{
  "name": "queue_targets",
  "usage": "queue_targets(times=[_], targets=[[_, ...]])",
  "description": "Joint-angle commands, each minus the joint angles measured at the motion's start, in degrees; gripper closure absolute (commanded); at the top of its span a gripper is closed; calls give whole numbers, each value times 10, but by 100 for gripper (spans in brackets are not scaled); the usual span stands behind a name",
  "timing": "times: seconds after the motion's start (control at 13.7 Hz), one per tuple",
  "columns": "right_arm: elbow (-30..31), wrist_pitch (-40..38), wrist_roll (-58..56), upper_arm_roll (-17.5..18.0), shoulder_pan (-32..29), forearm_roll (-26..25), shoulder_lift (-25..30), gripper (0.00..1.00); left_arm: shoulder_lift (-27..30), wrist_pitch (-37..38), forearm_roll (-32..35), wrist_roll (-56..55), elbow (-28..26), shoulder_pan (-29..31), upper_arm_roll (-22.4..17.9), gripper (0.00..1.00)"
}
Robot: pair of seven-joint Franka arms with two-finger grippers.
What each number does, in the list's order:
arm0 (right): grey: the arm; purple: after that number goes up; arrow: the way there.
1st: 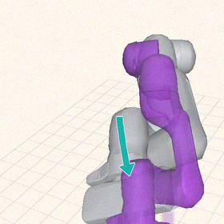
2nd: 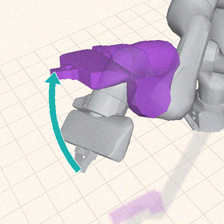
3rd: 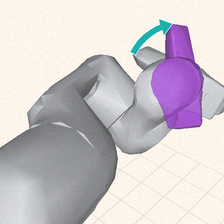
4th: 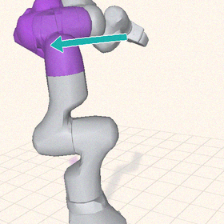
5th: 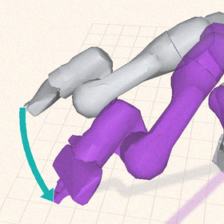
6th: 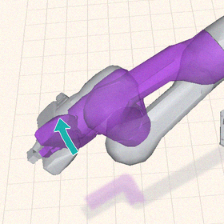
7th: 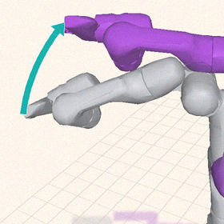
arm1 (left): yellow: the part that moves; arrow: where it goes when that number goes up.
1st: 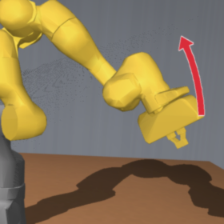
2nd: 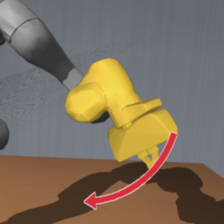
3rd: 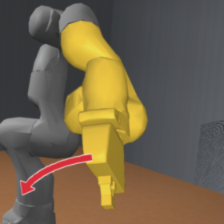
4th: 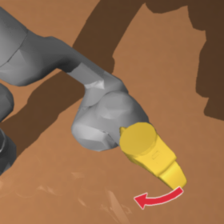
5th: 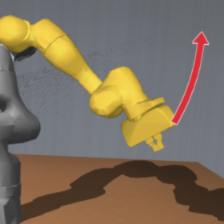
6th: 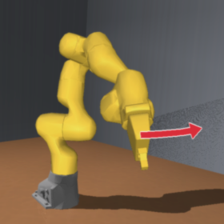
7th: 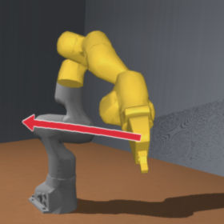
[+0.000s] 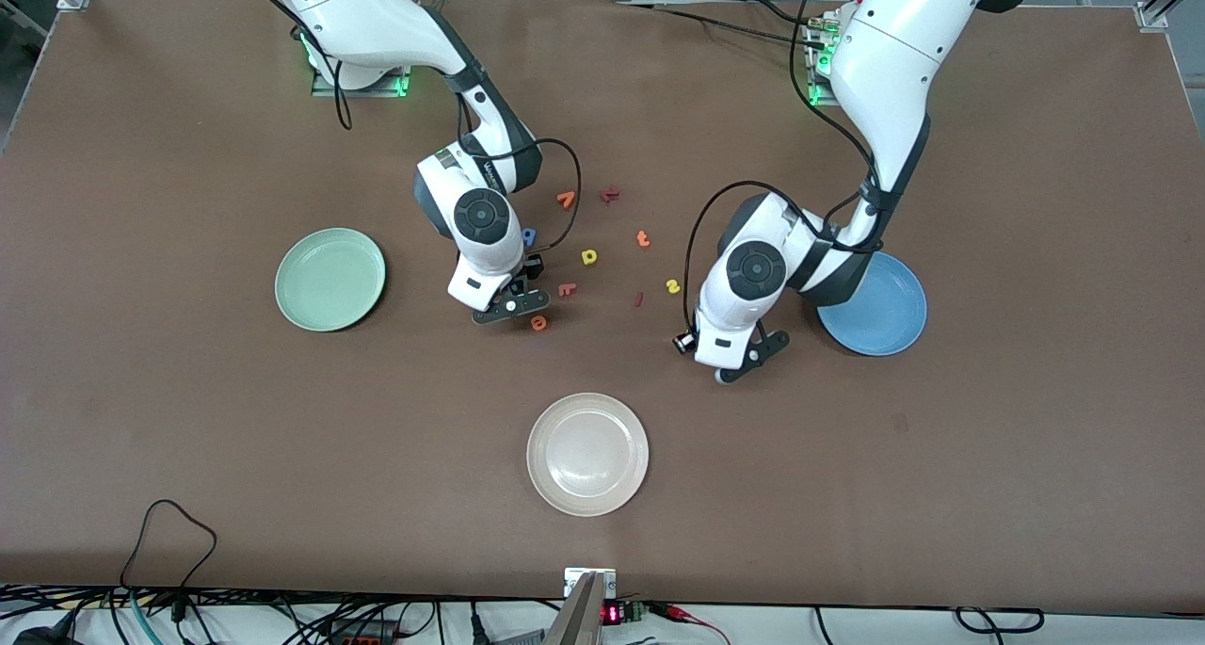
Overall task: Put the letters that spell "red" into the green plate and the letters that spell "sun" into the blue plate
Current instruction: 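Grasp the teal l and yellow n with the right and left grippers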
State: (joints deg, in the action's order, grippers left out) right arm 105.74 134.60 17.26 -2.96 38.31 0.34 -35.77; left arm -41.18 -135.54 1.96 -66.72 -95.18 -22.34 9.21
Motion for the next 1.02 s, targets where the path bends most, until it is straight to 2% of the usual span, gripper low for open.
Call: queue_targets(times=[0.0, 0.44, 0.58, 0.87, 0.95], targets=[[8, 14, 3, 4, -3, 10, 2, 56, 22, -38, -2, -34, -38, -19, -2, 39], [6, 26, 2, 4, -1, 11, -5, 65, 22, -42, 31, -47, -36, -20, -6, 44], [6, 25, 2, 4, -1, 11, -4, 73, 19, -42, 57, -50, -37, -19, -6, 44], [5, 24, -6, 4, -1, 10, -4, 93, 11, -43, 58, -50, -34, -19, -6, 47], [4, 24, -6, 4, 0, 10, -4, 94, 8, -54, 59, -50, -34, -19, -6, 47]])
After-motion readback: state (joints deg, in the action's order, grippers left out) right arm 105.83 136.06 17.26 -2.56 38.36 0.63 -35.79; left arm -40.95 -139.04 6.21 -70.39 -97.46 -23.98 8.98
